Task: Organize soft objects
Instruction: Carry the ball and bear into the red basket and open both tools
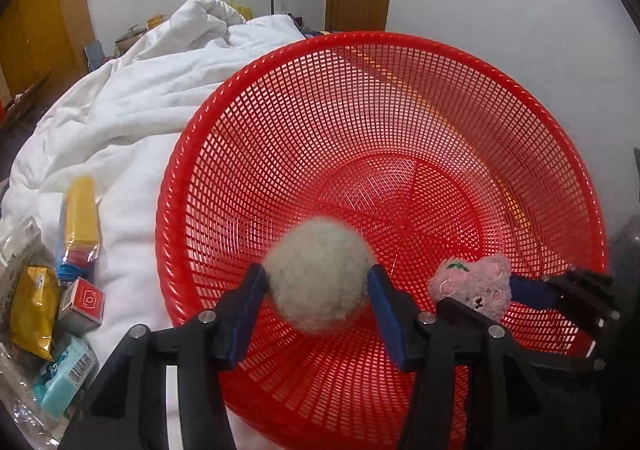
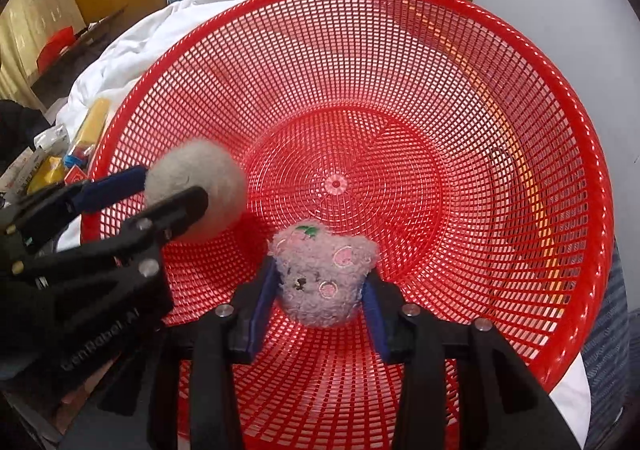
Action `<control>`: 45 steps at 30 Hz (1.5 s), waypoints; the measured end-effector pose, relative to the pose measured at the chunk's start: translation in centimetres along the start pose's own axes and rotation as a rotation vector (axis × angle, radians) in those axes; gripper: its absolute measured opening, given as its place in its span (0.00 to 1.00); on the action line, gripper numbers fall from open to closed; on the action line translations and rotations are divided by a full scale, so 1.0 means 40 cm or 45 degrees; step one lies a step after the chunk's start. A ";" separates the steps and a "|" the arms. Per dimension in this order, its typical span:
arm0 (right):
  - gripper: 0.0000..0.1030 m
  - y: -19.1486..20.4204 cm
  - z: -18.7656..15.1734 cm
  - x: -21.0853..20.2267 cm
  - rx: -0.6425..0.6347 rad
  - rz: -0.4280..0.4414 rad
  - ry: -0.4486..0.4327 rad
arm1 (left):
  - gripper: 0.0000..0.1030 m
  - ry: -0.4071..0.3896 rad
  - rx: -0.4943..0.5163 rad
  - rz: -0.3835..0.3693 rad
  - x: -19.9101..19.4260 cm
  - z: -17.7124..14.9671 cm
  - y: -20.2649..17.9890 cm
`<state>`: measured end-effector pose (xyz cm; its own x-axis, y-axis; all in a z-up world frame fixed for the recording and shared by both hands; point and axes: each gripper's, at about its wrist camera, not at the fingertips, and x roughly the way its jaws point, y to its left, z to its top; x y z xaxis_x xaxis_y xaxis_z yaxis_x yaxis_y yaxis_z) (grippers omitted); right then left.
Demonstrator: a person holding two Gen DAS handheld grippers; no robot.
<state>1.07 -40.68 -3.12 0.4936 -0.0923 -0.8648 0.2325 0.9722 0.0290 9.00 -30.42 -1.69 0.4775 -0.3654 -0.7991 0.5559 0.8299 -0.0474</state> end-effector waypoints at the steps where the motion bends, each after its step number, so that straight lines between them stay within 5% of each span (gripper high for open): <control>1: 0.44 -0.001 -0.002 -0.003 -0.003 -0.006 -0.003 | 0.69 -0.009 0.002 -0.001 -0.002 -0.003 0.001; 10: 0.54 -0.024 -0.002 -0.008 0.018 -0.009 -0.022 | 0.72 -0.123 -0.089 0.056 -0.038 0.007 0.026; 22: 0.56 -0.014 -0.005 0.000 0.001 0.006 -0.017 | 0.76 -0.102 -0.530 -0.193 -0.002 0.069 0.095; 27: 0.56 -0.004 -0.007 0.000 -0.012 0.017 -0.010 | 0.76 -0.087 -0.438 -0.097 0.015 0.074 0.059; 36: 0.58 -0.025 0.018 -0.022 -0.009 0.057 -0.005 | 0.76 -0.033 -0.503 -0.166 0.031 0.078 0.080; 38: 0.58 -0.036 0.029 -0.061 0.001 0.087 -0.021 | 0.76 -0.034 -0.565 -0.231 0.009 0.066 0.085; 42: 0.61 -0.076 0.051 -0.129 0.060 0.171 -0.023 | 0.80 0.014 -0.561 -0.207 -0.059 0.042 0.076; 45: 0.71 -0.080 0.055 -0.159 0.057 0.159 -0.036 | 0.83 0.013 -0.542 -0.200 -0.118 -0.010 0.079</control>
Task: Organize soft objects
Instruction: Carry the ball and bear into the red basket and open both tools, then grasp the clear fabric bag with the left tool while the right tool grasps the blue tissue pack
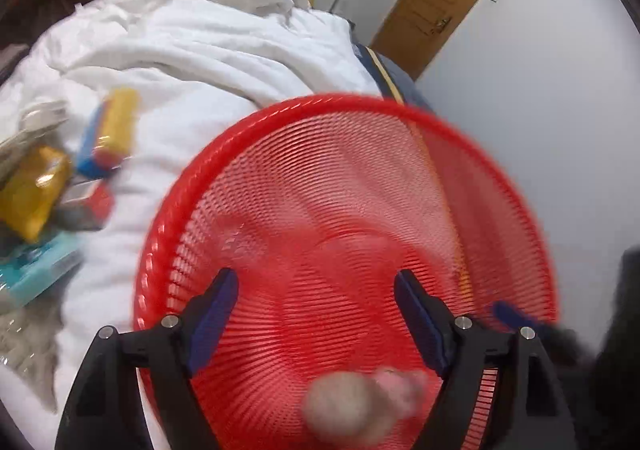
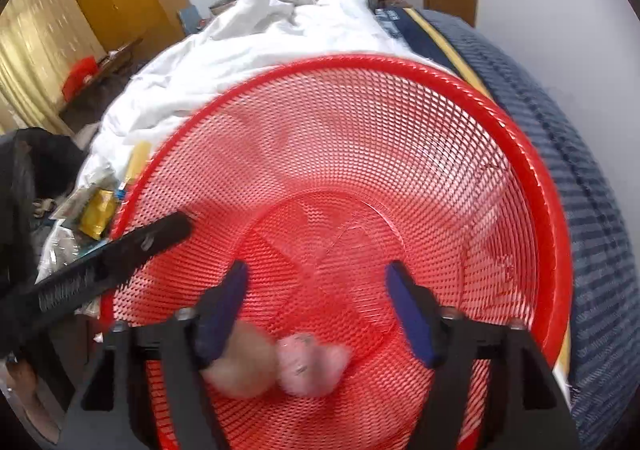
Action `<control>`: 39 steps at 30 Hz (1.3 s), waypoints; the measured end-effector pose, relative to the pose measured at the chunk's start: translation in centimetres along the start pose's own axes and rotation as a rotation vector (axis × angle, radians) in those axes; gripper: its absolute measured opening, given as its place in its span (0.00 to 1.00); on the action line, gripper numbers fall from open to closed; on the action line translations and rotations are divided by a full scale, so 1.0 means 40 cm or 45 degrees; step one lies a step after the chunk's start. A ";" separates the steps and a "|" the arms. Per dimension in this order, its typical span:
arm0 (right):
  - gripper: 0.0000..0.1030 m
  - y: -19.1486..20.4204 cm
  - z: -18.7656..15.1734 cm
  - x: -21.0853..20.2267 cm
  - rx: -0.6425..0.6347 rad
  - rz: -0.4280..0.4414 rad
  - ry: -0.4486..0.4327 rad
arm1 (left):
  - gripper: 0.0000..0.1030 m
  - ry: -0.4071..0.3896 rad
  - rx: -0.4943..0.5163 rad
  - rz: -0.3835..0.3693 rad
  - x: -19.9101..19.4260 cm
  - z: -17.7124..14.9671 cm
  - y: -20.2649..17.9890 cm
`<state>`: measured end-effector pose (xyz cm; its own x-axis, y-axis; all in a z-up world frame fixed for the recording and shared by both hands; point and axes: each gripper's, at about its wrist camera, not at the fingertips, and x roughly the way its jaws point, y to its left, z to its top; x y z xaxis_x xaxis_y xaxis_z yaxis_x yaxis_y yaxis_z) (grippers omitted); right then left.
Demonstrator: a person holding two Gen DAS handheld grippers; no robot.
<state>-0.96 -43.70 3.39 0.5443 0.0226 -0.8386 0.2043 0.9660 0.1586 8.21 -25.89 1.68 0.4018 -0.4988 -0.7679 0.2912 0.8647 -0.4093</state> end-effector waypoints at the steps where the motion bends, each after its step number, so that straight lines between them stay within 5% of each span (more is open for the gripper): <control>1: 0.71 -0.001 0.001 0.001 0.001 0.007 0.001 | 0.87 -0.016 0.011 0.016 -0.006 -0.017 0.008; 10: 0.71 -0.041 0.015 0.033 0.022 0.003 -0.064 | 0.87 0.020 0.140 0.033 0.094 -0.051 0.012; 19: 0.71 -0.066 0.013 0.049 0.045 -0.034 -0.087 | 0.87 -0.075 0.233 -0.042 -0.013 -0.078 0.005; 25: 0.71 -0.044 0.014 0.024 0.018 -0.062 -0.125 | 0.87 -0.200 0.139 -0.134 -0.159 -0.080 0.058; 33: 0.71 0.032 0.017 -0.050 -0.027 -0.017 -0.240 | 0.87 -0.393 0.214 0.011 -0.370 -0.101 0.244; 37: 0.72 0.173 -0.006 -0.146 -0.142 0.108 -0.396 | 0.87 -0.411 0.082 0.061 -0.445 -0.137 0.409; 39: 0.73 0.273 -0.033 -0.175 -0.212 0.240 -0.438 | 0.87 -0.426 0.064 0.204 -0.453 -0.166 0.463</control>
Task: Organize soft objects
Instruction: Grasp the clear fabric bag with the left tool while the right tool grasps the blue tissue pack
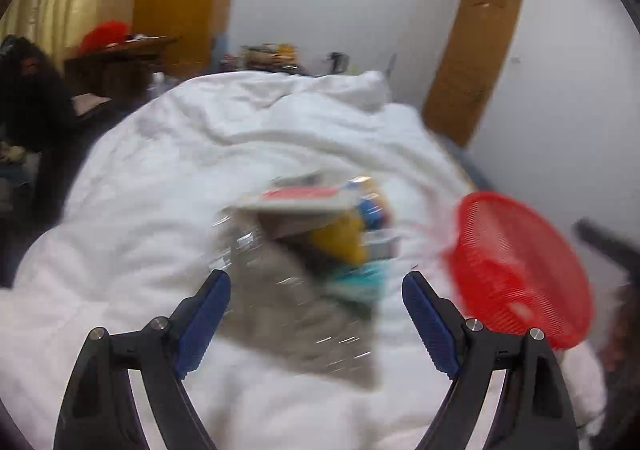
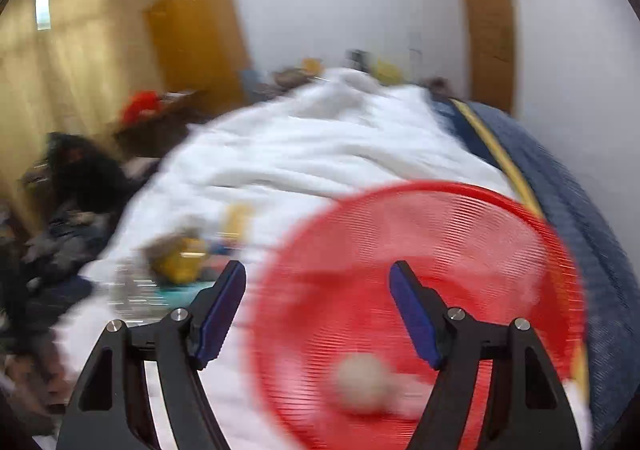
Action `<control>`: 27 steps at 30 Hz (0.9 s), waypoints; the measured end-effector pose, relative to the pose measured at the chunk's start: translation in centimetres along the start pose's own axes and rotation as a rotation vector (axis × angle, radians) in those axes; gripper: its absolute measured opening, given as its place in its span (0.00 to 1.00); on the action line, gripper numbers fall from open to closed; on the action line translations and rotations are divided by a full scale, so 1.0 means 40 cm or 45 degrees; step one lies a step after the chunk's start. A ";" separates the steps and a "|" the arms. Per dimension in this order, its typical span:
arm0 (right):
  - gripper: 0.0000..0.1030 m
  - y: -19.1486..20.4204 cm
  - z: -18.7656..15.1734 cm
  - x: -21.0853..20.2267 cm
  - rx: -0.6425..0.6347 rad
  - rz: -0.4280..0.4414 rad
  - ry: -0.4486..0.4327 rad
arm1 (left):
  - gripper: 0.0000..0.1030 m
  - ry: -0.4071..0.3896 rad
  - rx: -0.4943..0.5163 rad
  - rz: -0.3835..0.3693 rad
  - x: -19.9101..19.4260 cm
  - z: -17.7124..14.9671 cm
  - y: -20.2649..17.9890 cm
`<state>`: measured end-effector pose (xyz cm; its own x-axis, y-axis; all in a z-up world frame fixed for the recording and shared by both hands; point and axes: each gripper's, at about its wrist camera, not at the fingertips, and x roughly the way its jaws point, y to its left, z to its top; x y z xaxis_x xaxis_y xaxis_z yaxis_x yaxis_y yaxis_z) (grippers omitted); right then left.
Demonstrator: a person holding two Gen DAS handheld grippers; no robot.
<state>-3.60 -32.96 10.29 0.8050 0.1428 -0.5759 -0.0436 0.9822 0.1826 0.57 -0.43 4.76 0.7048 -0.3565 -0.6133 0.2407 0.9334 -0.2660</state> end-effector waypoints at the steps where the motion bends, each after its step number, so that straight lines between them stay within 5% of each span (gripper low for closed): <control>1: 0.78 0.045 -0.004 0.001 -0.017 0.069 -0.010 | 0.87 0.004 0.000 0.041 0.008 -0.014 0.019; 4: 0.82 0.193 -0.032 0.034 -0.105 0.261 0.012 | 0.87 0.037 -0.033 0.145 0.042 -0.057 0.073; 8: 0.82 0.308 -0.075 0.151 -0.218 0.282 0.168 | 0.87 0.091 -0.125 0.149 0.085 -0.095 0.122; 16: 0.82 0.299 -0.119 0.321 -0.098 0.275 0.421 | 0.87 0.161 -0.331 0.050 0.109 -0.114 0.193; 27: 0.80 0.268 -0.133 0.426 0.119 0.314 0.549 | 0.87 0.180 -0.376 0.014 0.119 -0.124 0.201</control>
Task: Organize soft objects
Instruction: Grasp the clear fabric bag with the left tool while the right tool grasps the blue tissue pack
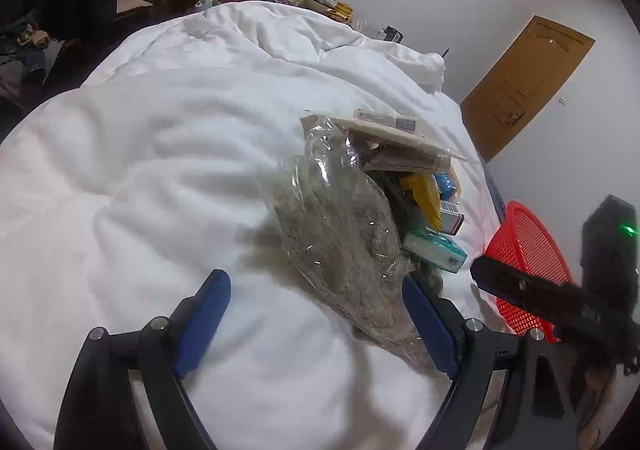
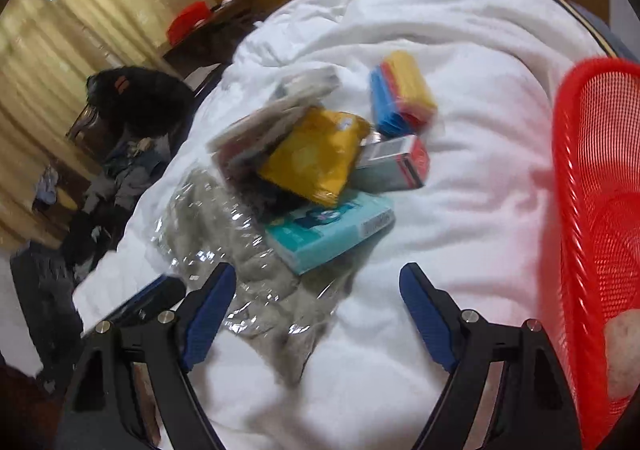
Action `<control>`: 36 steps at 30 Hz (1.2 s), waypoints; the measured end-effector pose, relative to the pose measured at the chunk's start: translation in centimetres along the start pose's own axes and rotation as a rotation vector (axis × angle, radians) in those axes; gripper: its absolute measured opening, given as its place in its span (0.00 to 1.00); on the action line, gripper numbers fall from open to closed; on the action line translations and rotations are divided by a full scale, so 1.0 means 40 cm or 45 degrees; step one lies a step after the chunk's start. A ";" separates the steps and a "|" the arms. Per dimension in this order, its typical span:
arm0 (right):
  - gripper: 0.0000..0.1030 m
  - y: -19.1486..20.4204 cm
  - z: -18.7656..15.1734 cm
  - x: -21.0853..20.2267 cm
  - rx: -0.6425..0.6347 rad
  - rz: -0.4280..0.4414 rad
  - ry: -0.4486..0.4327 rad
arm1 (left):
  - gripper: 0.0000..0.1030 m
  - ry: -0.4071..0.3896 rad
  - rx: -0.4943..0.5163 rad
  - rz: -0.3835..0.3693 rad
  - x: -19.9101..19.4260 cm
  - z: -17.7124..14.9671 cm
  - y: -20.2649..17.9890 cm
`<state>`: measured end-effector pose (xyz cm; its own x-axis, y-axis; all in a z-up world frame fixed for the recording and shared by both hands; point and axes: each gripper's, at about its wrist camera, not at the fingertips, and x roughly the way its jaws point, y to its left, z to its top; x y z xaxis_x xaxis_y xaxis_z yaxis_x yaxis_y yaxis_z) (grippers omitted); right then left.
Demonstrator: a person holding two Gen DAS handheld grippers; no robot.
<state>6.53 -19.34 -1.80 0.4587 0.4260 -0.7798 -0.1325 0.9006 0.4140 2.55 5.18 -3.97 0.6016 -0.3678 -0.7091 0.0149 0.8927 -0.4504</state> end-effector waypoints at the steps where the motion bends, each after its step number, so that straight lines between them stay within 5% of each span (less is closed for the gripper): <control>1: 0.77 -0.007 0.007 0.007 0.020 0.021 0.012 | 0.87 0.001 0.001 0.000 0.000 -0.001 0.001; 7: 0.69 -0.008 0.027 0.050 0.094 0.065 0.105 | 0.87 0.002 0.003 0.002 0.001 -0.001 0.001; 12: 0.64 -0.039 0.027 0.043 0.225 0.129 0.009 | 0.87 -0.002 0.022 0.012 0.000 -0.003 -0.007; 15: 0.49 -0.075 0.028 0.069 0.310 0.174 0.052 | 0.87 0.001 0.006 0.005 0.001 -0.002 -0.005; 26: 0.30 -0.055 0.034 0.054 0.251 0.202 -0.028 | 0.87 0.015 -0.063 -0.037 0.010 0.021 0.002; 36: 0.26 -0.012 -0.038 -0.121 0.016 0.206 -0.182 | 0.87 -0.001 -0.122 -0.097 0.009 0.030 0.002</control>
<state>3.02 -21.70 1.05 0.5526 0.5473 -0.6286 -0.2042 0.8201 0.5345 3.70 5.42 -3.61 0.6022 -0.4336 -0.6703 -0.0156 0.8331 -0.5529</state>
